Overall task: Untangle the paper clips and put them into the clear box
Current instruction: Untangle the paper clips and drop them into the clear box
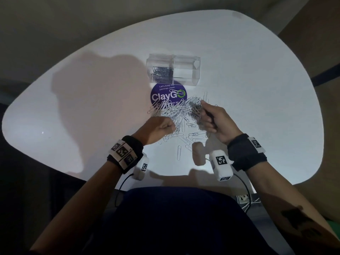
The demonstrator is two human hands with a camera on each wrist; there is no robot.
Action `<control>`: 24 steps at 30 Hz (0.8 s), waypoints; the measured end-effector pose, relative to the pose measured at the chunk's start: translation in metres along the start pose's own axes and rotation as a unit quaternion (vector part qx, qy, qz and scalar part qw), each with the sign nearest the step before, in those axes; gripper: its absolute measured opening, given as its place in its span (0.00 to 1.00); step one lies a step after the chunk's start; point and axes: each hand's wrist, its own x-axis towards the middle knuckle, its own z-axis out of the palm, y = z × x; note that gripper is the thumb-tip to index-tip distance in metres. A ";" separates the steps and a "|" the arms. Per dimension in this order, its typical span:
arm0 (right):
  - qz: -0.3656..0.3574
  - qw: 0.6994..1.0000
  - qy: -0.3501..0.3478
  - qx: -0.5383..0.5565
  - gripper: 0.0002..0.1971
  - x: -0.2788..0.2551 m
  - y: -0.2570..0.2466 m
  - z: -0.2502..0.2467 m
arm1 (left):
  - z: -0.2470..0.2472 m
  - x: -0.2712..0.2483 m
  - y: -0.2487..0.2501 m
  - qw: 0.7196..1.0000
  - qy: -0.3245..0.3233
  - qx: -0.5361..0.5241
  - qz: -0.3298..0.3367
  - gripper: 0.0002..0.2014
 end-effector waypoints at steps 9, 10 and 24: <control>-0.030 0.987 0.001 -0.159 0.12 0.001 0.007 -0.001 | 0.004 -0.002 -0.002 0.998 0.014 0.068 0.000 0.15; -0.043 0.981 0.004 -0.187 0.09 0.001 0.008 -0.001 | 0.003 -0.002 -0.002 0.998 0.015 0.069 -0.002 0.15; -0.200 0.781 -0.029 -0.591 0.12 0.003 0.021 0.029 | -0.012 -0.007 0.001 0.992 0.084 0.089 0.012 0.01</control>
